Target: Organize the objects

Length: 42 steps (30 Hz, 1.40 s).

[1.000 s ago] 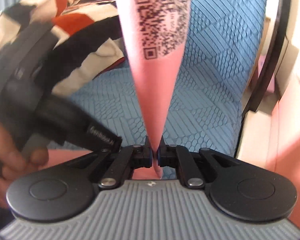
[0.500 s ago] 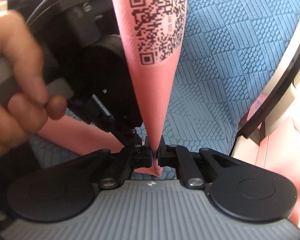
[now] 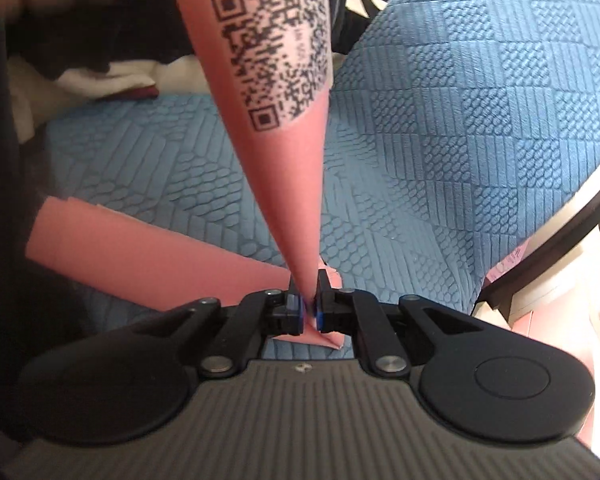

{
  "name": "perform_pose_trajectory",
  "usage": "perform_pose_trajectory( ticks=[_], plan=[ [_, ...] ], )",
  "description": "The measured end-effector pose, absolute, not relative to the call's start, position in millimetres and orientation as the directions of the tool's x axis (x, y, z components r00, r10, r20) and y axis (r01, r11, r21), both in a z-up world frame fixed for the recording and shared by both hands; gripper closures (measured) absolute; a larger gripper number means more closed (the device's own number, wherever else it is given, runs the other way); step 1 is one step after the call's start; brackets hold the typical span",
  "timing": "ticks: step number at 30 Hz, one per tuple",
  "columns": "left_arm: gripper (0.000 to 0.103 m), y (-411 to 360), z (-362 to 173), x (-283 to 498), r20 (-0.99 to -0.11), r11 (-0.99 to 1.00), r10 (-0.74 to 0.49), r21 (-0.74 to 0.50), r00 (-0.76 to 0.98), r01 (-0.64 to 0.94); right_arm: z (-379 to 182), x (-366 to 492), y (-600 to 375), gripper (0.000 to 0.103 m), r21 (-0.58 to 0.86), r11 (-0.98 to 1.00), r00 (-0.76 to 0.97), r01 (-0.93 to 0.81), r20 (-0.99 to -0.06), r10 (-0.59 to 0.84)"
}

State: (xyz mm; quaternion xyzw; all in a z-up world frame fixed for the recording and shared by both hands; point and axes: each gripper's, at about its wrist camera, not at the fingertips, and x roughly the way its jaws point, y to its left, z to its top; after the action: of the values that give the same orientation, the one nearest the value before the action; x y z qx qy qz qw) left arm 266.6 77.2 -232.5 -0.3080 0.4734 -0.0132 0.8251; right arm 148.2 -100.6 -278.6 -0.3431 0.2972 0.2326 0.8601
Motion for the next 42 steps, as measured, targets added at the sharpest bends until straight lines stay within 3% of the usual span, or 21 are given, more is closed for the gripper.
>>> perform_pose_trajectory(
  ticks=[8, 15, 22, 29, 42],
  plan=[
    [0.096, 71.5, -186.1, 209.0, -0.694, 0.810, -0.376, -0.568, 0.614, -0.146, -291.2, 141.8, -80.7, 0.089, -0.556, 0.532, 0.724, -0.638, -0.669, 0.170],
    [0.096, 31.0, -215.3, 205.1, -0.758, 0.844, -0.403, -0.524, 0.512, -0.112, -298.8, 136.7, -75.5, 0.088, -0.621, 0.482, 0.758, -0.618, -0.633, 0.156],
    [0.096, 27.4, -243.3, 208.4, -0.825, 0.881, -0.339, -0.447, 0.452, -0.157, -313.0, 131.5, -71.5, 0.088, -0.693, 0.417, 0.795, -0.588, -0.590, 0.140],
    [0.096, 27.3, -238.0, 209.0, -0.777, 0.869, -0.378, -0.486, 0.503, -0.097, -320.3, 131.9, -69.6, 0.088, -0.739, 0.368, 0.819, -0.564, -0.556, 0.139],
    [0.096, 4.5, -279.4, 226.1, -0.870, 0.912, -0.324, -0.392, 0.372, -0.124, -332.1, 130.1, -72.1, 0.088, -0.809, 0.272, 0.853, -0.521, -0.497, 0.157]
  ],
)
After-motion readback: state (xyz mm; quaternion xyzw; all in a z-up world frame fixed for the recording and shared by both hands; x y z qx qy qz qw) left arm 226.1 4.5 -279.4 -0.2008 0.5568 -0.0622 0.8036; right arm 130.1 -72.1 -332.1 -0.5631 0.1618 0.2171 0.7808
